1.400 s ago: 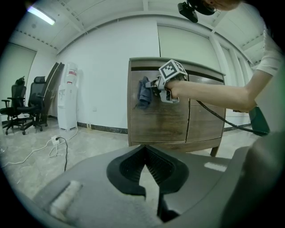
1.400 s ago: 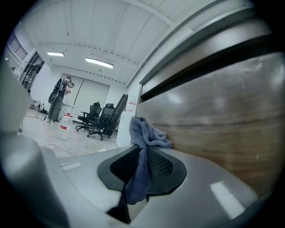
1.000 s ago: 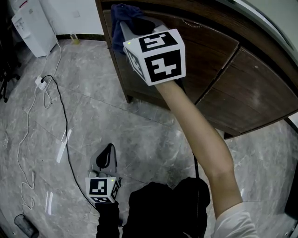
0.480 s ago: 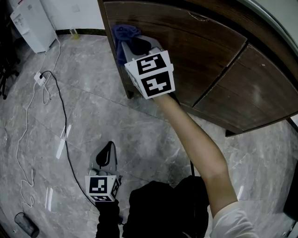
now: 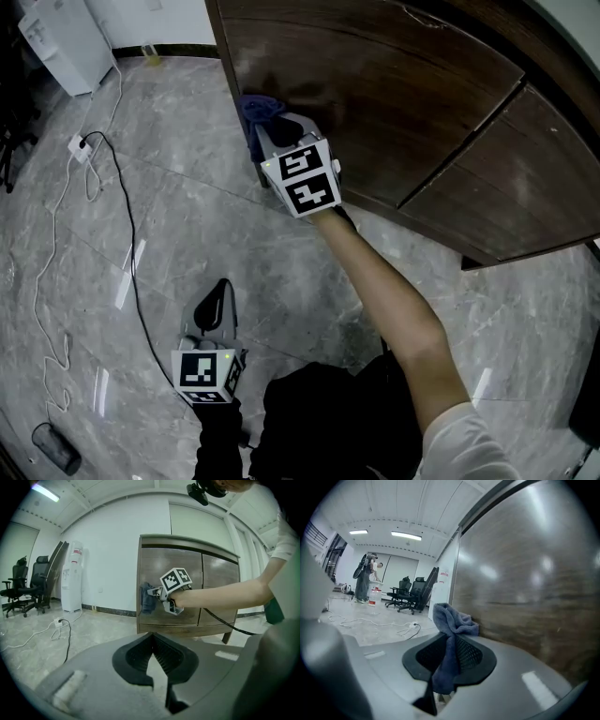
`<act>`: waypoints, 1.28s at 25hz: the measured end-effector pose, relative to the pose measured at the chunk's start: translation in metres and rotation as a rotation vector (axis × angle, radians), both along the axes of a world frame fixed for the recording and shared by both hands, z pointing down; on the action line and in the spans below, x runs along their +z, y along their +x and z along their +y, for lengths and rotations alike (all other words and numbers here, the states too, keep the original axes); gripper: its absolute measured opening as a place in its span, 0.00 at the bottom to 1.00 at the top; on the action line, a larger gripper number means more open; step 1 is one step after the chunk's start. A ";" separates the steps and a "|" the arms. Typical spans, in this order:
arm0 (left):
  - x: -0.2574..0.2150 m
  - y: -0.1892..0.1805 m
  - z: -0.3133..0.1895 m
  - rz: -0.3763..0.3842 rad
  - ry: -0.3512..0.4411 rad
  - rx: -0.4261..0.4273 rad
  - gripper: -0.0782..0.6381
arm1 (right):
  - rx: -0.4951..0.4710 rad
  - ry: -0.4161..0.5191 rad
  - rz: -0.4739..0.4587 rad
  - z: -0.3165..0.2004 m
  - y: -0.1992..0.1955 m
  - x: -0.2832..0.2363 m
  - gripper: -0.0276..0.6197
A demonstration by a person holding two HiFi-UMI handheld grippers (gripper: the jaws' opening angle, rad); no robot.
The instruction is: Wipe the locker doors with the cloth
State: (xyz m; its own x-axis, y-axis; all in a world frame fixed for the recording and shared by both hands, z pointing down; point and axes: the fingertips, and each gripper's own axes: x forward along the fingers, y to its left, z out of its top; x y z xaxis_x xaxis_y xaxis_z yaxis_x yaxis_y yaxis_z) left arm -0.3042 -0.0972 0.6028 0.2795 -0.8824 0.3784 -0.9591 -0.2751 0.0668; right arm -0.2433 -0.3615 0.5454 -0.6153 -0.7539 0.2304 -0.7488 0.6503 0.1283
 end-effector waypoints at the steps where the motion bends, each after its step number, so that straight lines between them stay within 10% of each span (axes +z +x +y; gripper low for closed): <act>1: 0.001 -0.001 -0.001 -0.002 0.000 -0.002 0.11 | 0.000 -0.012 0.001 0.000 -0.001 0.009 0.14; 20: 0.012 -0.011 -0.002 -0.001 -0.029 -0.029 0.11 | 0.024 -0.251 0.060 -0.002 -0.014 0.139 0.14; 32: 0.009 -0.009 0.001 0.005 -0.019 -0.016 0.11 | 0.021 -0.113 -0.005 -0.004 -0.016 0.044 0.14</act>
State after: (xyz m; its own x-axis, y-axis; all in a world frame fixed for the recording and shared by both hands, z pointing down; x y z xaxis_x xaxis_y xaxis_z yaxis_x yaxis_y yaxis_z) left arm -0.3136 -0.0961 0.6119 0.2678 -0.8793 0.3939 -0.9629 -0.2588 0.0770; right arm -0.2590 -0.3655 0.5893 -0.6013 -0.7358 0.3115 -0.7626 0.6449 0.0513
